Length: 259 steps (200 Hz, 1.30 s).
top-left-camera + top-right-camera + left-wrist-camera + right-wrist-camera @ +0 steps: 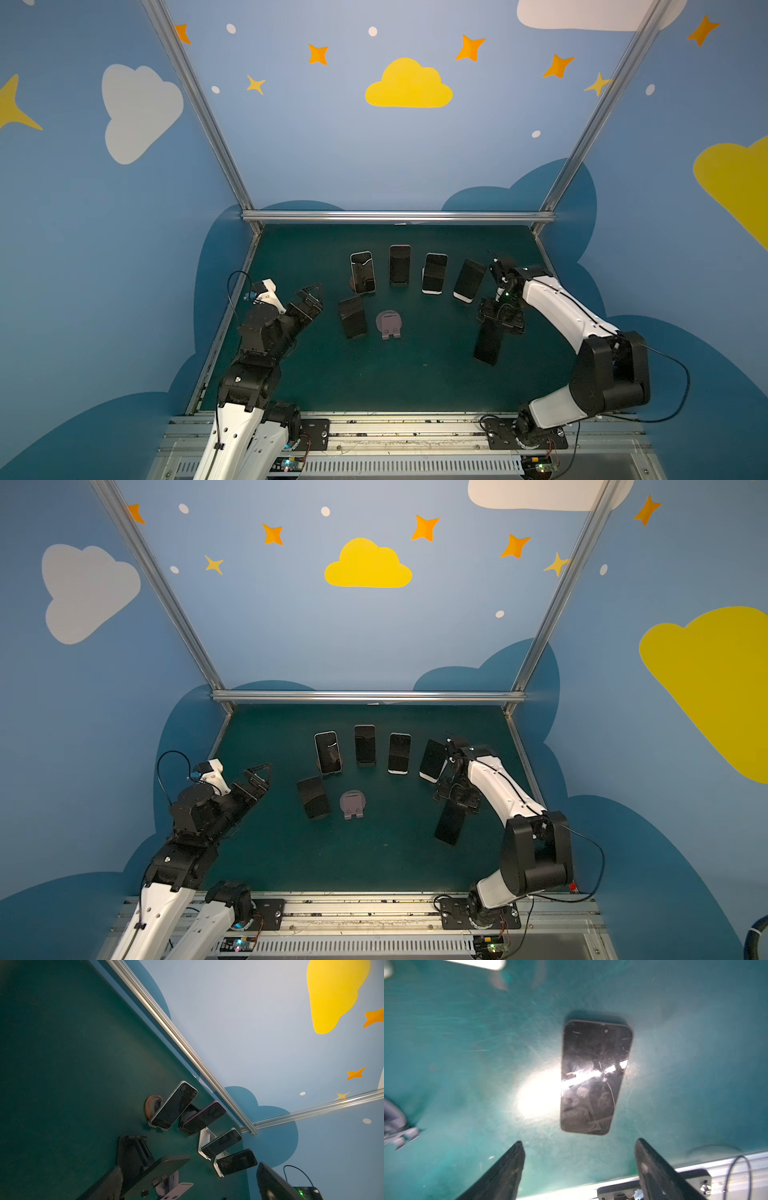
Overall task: Remove the phone from the phone stand
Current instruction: Place the phone to the middle-right of the table, then pick up the phone stand from the center of the table.
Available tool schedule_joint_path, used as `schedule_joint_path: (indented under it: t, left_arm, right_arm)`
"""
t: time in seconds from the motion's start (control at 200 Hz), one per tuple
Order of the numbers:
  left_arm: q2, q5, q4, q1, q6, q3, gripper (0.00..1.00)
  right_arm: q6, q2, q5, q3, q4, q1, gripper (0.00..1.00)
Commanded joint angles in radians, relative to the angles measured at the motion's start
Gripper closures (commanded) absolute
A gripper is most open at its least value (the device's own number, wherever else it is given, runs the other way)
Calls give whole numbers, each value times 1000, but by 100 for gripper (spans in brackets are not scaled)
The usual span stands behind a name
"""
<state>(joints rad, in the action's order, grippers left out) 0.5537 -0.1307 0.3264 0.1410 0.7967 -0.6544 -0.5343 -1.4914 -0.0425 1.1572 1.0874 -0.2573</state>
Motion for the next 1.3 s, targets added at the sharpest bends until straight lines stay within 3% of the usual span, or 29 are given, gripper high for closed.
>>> schedule_joint_path:
  t: [0.0,0.431,0.616,0.821,1.121,1.292]
  left_arm:
    - [-2,12,7,7,-14,-8,0]
    - [-25,79,51,14,14,4,0]
    - [-37,110,73,15,42,32,0]
    - [-16,143,153,13,49,22,0]
    - [26,164,234,13,27,-3,0]
    - [33,172,172,13,14,4,0]
  right_arm:
    - [-7,65,-69,31,83,-45,16]
    - [-105,314,-152,14,-7,-391,19]
    - [-170,288,-301,14,-53,-600,27]
    - [-153,149,-372,113,-56,-773,29]
    - [-57,-55,-379,281,-73,-845,23]
    - [39,-49,-437,293,-96,-825,19]
